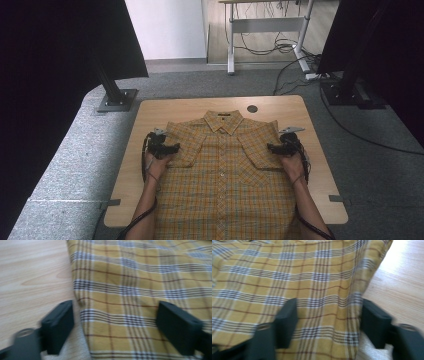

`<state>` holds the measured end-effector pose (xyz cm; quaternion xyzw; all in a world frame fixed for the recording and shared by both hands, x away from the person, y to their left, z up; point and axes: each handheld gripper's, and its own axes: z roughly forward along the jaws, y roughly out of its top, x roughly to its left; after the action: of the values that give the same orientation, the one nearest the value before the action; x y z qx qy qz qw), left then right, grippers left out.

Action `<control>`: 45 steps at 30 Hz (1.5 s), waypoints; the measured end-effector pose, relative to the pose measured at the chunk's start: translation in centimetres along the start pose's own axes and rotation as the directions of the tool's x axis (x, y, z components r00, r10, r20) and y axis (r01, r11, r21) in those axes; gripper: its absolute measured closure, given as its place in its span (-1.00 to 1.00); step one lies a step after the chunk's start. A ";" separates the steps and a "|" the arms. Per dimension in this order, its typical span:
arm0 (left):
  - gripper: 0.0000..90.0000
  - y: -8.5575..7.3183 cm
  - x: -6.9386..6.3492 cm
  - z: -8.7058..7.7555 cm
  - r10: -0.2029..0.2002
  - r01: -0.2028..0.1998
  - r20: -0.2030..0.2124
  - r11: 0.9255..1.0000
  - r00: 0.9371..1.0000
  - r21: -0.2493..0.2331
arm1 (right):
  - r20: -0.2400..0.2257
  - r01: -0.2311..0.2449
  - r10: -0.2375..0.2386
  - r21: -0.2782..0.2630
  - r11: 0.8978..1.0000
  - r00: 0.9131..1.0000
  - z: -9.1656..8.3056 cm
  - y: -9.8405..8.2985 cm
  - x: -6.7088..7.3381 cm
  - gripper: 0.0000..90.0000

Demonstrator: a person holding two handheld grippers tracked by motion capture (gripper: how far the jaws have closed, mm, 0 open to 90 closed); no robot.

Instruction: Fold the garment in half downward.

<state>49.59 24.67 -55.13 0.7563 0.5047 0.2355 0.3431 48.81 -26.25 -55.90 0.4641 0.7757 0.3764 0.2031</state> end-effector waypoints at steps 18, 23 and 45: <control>0.80 0.1 0.2 -2.7 0.031 -0.020 0.081 0.991 0.996 -0.133 | -0.024 0.018 -0.018 -0.012 1.000 1.000 -1.4 1.3 1.1 0.81; 0.80 1.6 0.3 -5.3 0.054 -0.036 0.082 0.978 0.995 -0.204 | -0.024 0.050 -0.051 -0.060 0.997 0.998 -3.4 2.5 1.6 0.81; 0.80 -5.7 -3.5 -15.0 0.157 -0.110 0.137 0.948 0.978 -0.299 | -0.130 0.049 -0.073 -0.173 0.984 0.989 -12.5 -2.6 4.8 0.82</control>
<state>34.31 27.13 -49.62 0.7468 0.3833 0.2684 0.4726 36.72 -27.68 -49.82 0.3945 0.7669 0.4651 0.1999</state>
